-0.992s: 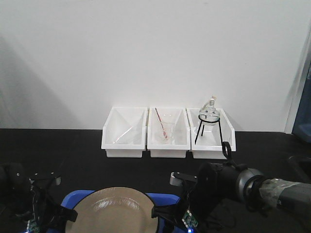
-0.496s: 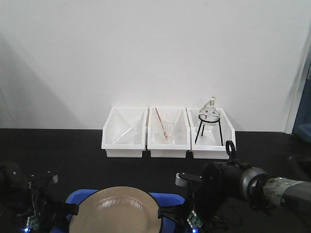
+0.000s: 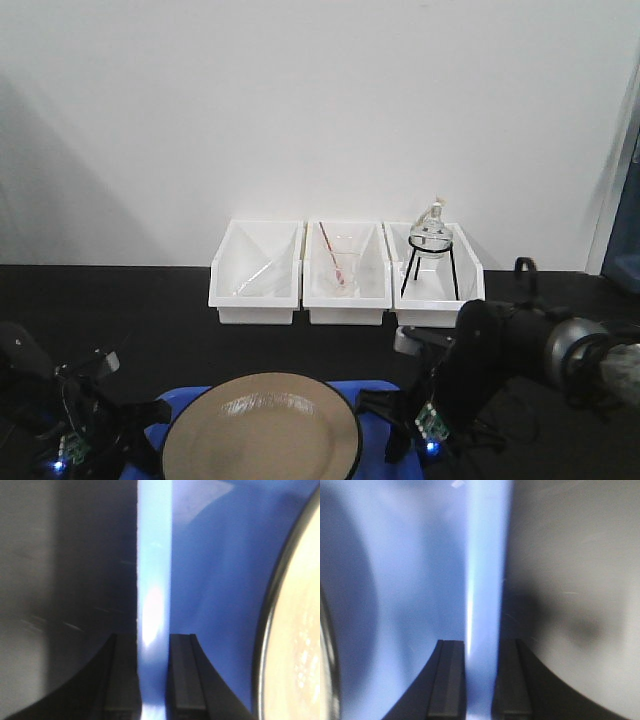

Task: Place disk in tray to left cabinet
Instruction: 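Grip the blue tray's opposite edges with both grippers, then lift the tray holding the plate with both grippers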

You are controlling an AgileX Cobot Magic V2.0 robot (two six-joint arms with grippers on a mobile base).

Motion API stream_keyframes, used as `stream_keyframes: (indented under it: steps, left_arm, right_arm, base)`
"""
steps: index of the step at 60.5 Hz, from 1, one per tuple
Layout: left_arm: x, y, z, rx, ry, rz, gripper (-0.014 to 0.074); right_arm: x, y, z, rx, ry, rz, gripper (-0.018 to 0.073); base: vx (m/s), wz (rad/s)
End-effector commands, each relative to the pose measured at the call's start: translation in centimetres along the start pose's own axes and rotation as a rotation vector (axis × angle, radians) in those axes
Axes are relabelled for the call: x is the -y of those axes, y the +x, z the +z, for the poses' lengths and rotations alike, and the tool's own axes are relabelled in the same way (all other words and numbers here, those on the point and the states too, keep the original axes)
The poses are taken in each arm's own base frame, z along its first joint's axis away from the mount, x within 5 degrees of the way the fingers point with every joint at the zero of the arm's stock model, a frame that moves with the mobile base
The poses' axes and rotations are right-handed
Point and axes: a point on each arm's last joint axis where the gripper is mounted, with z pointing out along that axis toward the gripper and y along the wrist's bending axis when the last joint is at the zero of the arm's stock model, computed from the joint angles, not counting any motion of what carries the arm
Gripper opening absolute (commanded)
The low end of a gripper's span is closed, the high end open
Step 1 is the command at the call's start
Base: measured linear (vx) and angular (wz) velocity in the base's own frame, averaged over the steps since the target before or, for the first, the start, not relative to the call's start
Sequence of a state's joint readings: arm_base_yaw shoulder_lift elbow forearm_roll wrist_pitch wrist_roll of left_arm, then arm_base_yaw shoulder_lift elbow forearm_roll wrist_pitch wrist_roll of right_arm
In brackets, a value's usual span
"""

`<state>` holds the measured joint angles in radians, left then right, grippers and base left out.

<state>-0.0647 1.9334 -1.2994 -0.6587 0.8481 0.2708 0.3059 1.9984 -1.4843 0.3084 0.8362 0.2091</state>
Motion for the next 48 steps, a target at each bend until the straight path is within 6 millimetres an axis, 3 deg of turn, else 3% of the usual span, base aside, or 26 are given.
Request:
stream_keyframes:
  steps: [1,20,48]
  left_arm:
    - [4.7,0.1,-3.8,0.069,0.177,-0.042,-0.0001]
    - [7.6,0.4,-8.6,0.159,0.272,-0.053,-0.0001]
    - [12.0,0.0,-15.7,0.22,0.404,-0.067,-0.0001]
  right_arm:
    - [-2.0,-1.0,-5.7,0.134,-0.171,0.062,-0.0008]
    - [-0.7,-1.1,-11.6,0.212,-0.236,0.082,-0.0008]
    - [-3.1,-0.8,-18.1,0.243,-0.338,0.058,-0.0006]
  base:
    - [0.0,0.0]
    - [0.0,0.0]
    - [0.0,0.0]
